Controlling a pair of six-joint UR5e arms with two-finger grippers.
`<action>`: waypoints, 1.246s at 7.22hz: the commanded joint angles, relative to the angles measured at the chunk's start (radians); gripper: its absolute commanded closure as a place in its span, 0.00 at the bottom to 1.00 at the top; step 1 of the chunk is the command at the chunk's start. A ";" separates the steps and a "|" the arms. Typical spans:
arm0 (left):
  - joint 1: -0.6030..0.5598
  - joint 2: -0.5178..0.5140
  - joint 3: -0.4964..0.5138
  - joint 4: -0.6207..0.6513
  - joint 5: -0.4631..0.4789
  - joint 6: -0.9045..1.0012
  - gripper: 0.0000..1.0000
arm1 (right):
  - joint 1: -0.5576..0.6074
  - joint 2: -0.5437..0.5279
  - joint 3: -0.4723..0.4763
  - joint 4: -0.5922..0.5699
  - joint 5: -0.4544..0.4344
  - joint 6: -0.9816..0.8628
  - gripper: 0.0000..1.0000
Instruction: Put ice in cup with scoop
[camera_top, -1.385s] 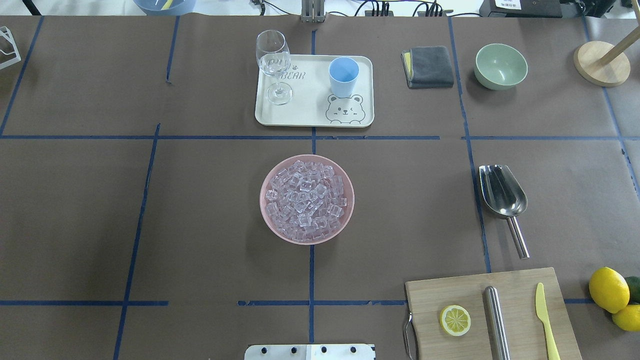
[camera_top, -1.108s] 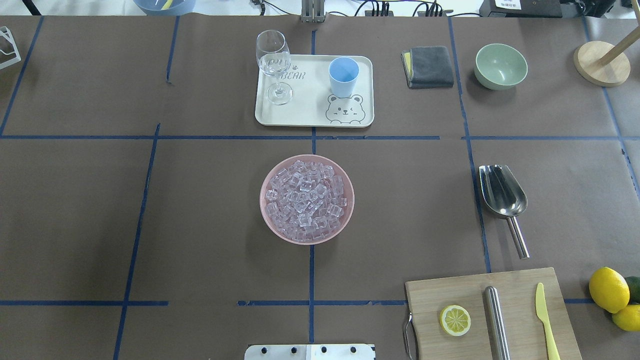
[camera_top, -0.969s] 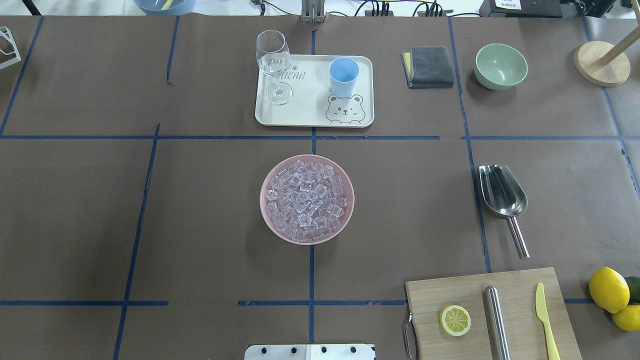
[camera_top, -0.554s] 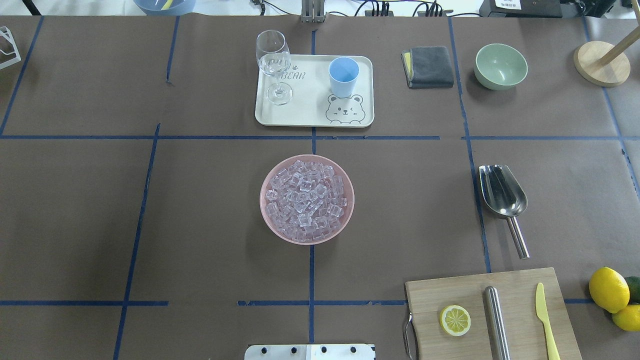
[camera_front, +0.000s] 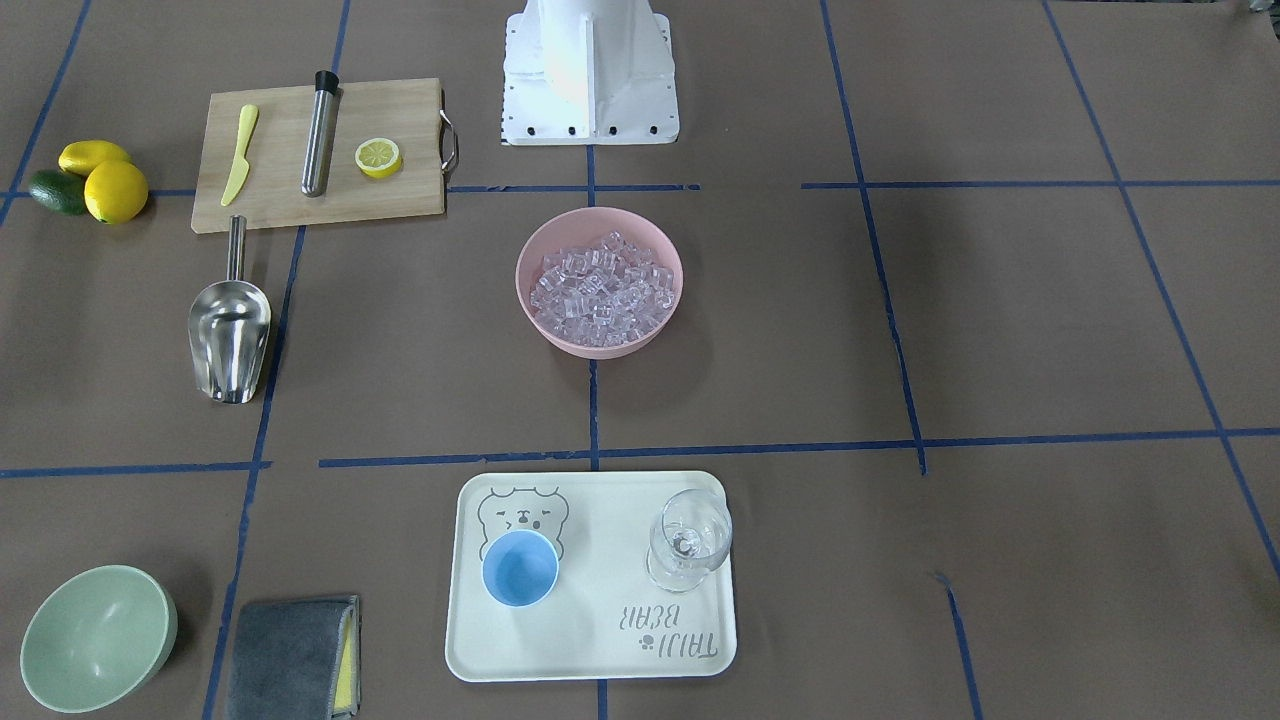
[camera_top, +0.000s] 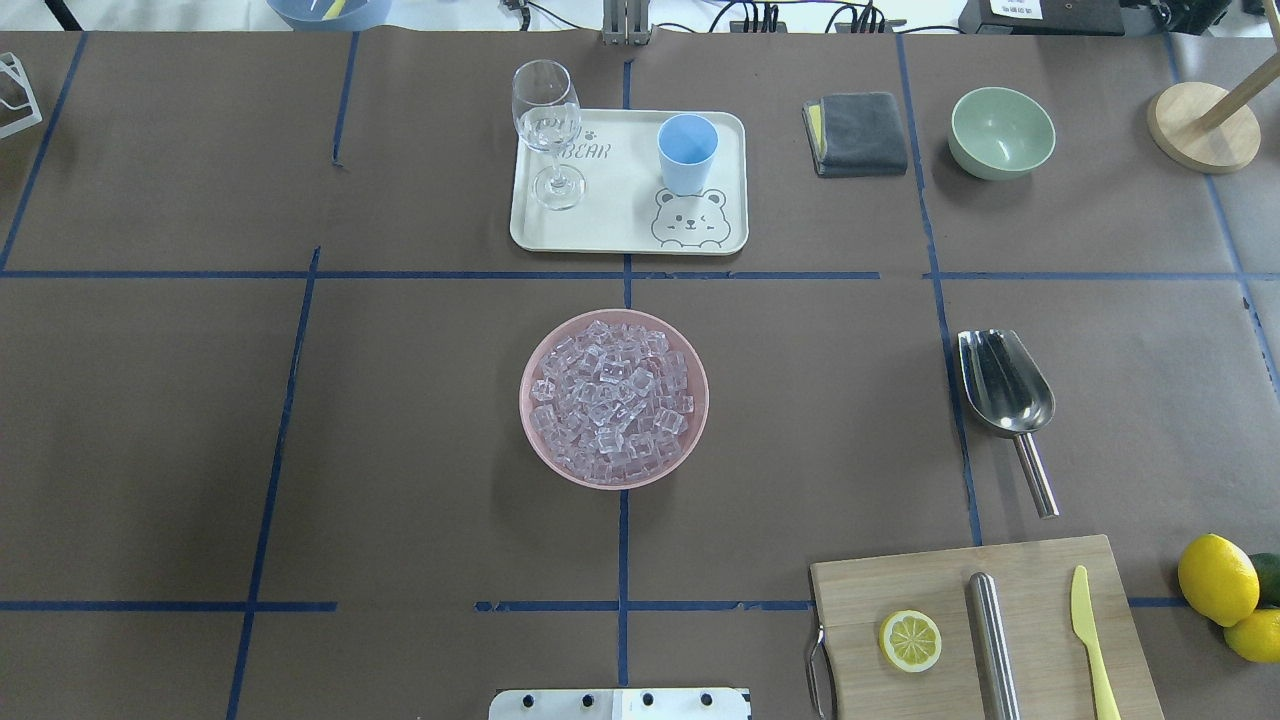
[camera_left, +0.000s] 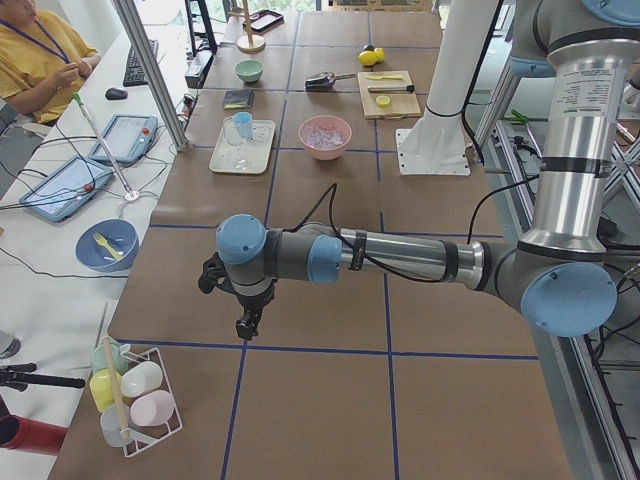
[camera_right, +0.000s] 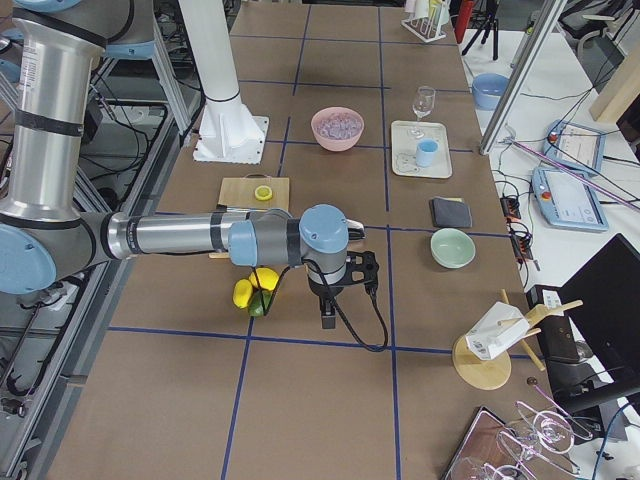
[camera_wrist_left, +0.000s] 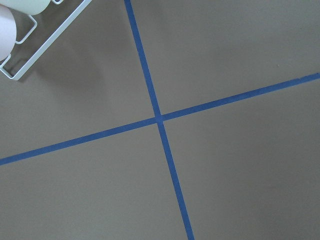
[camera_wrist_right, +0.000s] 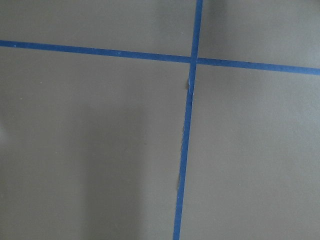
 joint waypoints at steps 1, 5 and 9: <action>0.001 -0.009 0.001 -0.096 -0.002 -0.001 0.00 | -0.001 0.000 0.003 0.001 0.002 -0.002 0.00; 0.002 -0.006 0.022 -0.259 -0.049 -0.058 0.00 | -0.002 0.037 0.002 0.000 0.007 0.001 0.00; 0.122 0.006 0.018 -0.537 -0.123 -0.061 0.00 | -0.028 0.045 0.002 0.001 0.004 0.003 0.00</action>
